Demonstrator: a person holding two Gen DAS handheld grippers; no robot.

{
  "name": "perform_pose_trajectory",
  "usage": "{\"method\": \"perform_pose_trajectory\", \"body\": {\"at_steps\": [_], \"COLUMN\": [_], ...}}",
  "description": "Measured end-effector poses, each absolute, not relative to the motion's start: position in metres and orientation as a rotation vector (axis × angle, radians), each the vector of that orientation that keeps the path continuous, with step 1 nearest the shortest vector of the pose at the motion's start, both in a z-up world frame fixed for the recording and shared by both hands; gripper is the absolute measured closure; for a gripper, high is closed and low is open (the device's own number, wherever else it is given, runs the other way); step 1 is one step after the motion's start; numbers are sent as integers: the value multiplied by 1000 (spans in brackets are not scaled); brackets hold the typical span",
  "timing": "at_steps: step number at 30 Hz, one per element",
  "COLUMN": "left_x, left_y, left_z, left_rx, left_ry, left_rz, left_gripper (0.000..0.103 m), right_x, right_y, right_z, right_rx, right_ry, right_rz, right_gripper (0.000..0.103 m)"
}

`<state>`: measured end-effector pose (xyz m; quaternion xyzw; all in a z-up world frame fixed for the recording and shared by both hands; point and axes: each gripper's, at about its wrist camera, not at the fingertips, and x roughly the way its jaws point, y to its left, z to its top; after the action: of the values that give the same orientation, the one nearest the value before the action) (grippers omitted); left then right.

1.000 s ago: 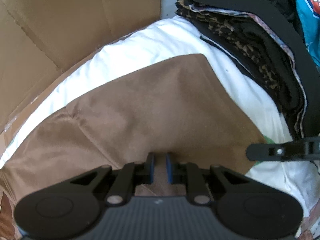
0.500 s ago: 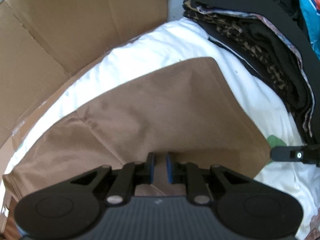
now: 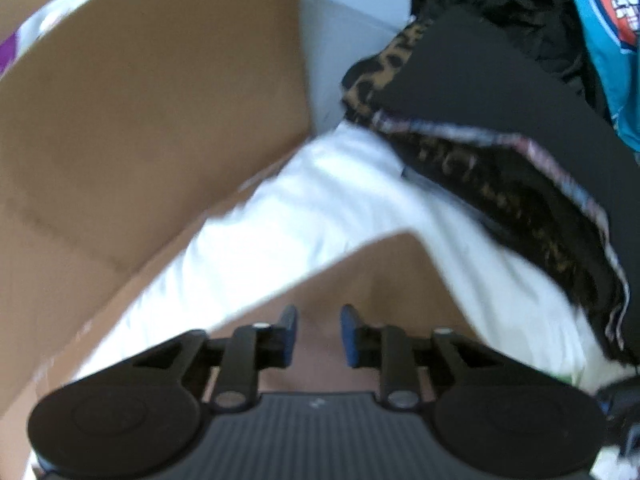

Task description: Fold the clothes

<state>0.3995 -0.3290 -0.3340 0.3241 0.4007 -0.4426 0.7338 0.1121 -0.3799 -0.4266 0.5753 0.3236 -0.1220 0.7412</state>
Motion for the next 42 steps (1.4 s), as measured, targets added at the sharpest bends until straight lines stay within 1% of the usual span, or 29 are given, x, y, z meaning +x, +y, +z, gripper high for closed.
{"method": "perform_pose_trajectory", "body": {"at_steps": [1,7,10,15,16,17,18,19,21,24,29,33,35,36,37,39,41,42], "left_x": [400,400,398,398,397,397,396,394,391,387,381,376,374,371,368,363,362,361], "left_y": [-335,-367,-376,-390,-392,-394,-396,-398,-399,-397,-390,-391,-393,-394,-395,-398,-401,-401], "left_z": [-333,-340,-340,-339,-339,-340,-342,-344,-350,-359,-369,-365,-362,-362,-364,-369,-373,-375], "left_rx": [722,872,924,932,937,944,952,961,997,1055,1140,1142,1141,1155,1177,1220,1248,1260], "left_ry": [866,797,773,763,765,769,776,783,792,799,782,764,751,738,725,709,700,699], "left_rz": [-990,-1092,-1139,-1198,-1209,-1221,-1232,-1243,-1254,-1260,-1278,-1315,-1339,-1351,-1363,-1387,-1411,-1425], "left_gripper": [64,65,65,66,68,68,69,70,72,75,76,76,73,69,67,67,71,78], "right_x": [114,130,119,124,122,119,117,116,114,118,121,122,124,125,125,121,115,112], "right_y": [-380,-378,-384,-381,-382,-383,-383,-384,-383,-377,-373,-373,-369,-367,-367,-368,-371,-372], "right_z": [-428,-425,-425,-437,-439,-441,-442,-443,-444,-439,-433,-429,-431,-432,-433,-433,-433,-432], "right_rx": [1276,1336,1354,1418,1436,1455,1463,1469,1454,1401,1348,1321,1316,1315,1314,1312,1309,1308], "right_ry": [711,694,687,661,654,646,644,643,660,693,726,739,743,745,746,747,748,748], "right_rz": [-265,-275,-277,-299,-306,-313,-321,-328,-333,-317,-302,-290,-287,-287,-287,-285,-284,-283], "right_gripper": [67,67,67,68,70,78,90,96,98,99,99,99,99,99,99,99,99,99]}}
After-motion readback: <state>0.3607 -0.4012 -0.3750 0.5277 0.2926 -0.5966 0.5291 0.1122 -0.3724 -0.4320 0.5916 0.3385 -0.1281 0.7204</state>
